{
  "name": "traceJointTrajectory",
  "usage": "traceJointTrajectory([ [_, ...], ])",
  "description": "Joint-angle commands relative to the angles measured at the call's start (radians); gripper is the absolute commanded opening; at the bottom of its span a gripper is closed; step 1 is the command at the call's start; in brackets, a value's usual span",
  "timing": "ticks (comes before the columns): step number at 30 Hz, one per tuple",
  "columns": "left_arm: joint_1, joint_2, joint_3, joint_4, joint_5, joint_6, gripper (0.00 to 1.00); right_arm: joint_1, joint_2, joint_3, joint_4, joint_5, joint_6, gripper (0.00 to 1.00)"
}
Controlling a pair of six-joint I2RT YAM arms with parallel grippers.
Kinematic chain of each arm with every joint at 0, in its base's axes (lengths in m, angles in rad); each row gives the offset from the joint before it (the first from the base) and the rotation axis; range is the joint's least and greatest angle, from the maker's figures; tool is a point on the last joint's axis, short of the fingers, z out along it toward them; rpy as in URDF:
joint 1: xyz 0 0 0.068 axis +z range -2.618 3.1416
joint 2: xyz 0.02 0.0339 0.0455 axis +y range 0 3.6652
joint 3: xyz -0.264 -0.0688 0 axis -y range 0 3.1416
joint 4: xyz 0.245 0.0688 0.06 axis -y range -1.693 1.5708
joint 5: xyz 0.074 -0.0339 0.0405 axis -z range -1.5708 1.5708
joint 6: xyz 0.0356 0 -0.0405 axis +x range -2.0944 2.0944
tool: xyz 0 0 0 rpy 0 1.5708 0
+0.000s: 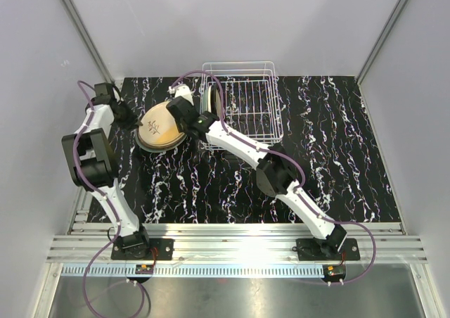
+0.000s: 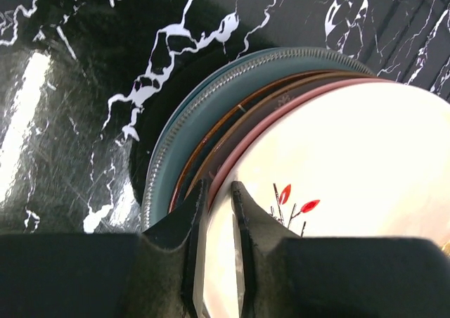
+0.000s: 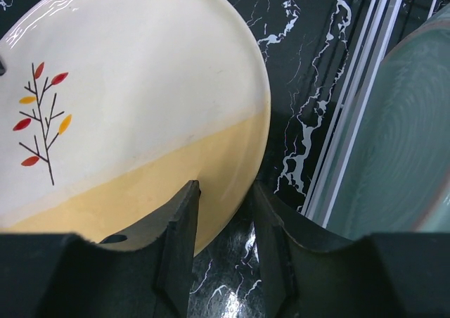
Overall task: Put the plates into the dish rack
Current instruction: Grab a plate with the left arm
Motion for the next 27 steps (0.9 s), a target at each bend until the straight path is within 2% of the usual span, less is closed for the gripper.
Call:
traceJointTrajectory([
  [1, -0.015, -0.018, -0.068, -0.119, 0.008, 0.003, 0.1, 0.027, -0.065, -0.019, -0.011, 0.027, 0.04, 0.43],
  [10, -0.015, -0.053, -0.13, -0.092, 0.015, 0.003, 0.06, 0.047, -0.027, 0.036, -0.036, 0.028, 0.061, 0.38],
  [14, -0.018, -0.061, -0.153, -0.079, 0.022, -0.005, 0.01, 0.048, -0.01, 0.055, -0.046, 0.039, 0.079, 0.25],
  [19, -0.033, -0.063, -0.157, -0.077, 0.011, -0.002, 0.01, 0.048, -0.015, 0.061, -0.046, 0.06, 0.124, 0.19],
  [21, -0.038, -0.075, -0.154, -0.08, 0.005, 0.001, 0.01, 0.047, -0.019, 0.064, -0.044, 0.062, 0.138, 0.12],
  [25, -0.044, -0.095, -0.153, -0.082, -0.001, 0.004, 0.02, 0.047, -0.024, 0.066, -0.043, 0.061, 0.181, 0.03],
  [27, -0.047, -0.104, -0.145, -0.086, -0.004, 0.004, 0.13, 0.047, -0.03, 0.063, -0.05, 0.048, 0.197, 0.01],
])
